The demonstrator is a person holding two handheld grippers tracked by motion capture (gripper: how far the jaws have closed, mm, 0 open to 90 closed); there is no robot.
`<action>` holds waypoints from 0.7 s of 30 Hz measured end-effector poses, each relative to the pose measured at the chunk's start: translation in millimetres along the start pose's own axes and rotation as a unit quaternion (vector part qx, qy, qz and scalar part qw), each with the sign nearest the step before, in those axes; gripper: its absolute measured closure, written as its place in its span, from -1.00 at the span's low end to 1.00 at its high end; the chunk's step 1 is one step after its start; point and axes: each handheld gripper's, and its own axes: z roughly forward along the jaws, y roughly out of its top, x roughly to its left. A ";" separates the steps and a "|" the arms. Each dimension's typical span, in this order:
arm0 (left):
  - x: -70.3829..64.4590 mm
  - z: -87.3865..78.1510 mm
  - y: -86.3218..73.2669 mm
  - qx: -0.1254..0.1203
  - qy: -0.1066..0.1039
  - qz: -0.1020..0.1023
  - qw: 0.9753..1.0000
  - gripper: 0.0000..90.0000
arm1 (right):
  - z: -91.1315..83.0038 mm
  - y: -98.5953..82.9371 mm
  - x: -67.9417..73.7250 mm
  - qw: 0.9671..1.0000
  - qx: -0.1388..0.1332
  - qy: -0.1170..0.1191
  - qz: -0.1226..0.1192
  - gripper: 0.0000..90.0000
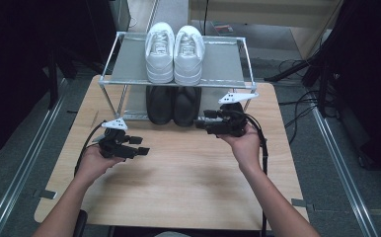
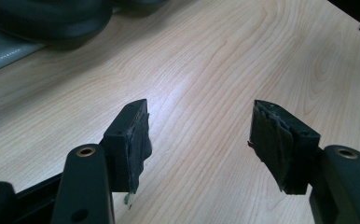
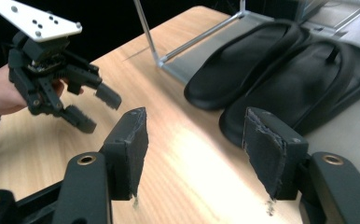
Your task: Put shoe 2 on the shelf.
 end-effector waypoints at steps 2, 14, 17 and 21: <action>-0.2 0.1 0.0 0.001 0.001 0.003 1.000 -0.16 | -0.5 -9.0 -2.2 1.000 -0.003 0.003 0.007 -0.09; -3.9 4.2 -0.8 0.008 0.003 0.010 1.000 -0.17 | -8.6 -59.2 -12.4 0.999 -0.006 -0.003 0.043 -0.10; -3.8 4.1 -1.0 0.007 0.005 0.009 1.000 -0.17 | -10.9 -69.8 -14.7 0.999 -0.002 -0.005 0.049 -0.10; -3.7 4.4 -1.2 0.007 0.006 0.007 1.000 -0.18 | -15.1 -80.5 -16.2 0.999 0.005 -0.012 0.044 -0.10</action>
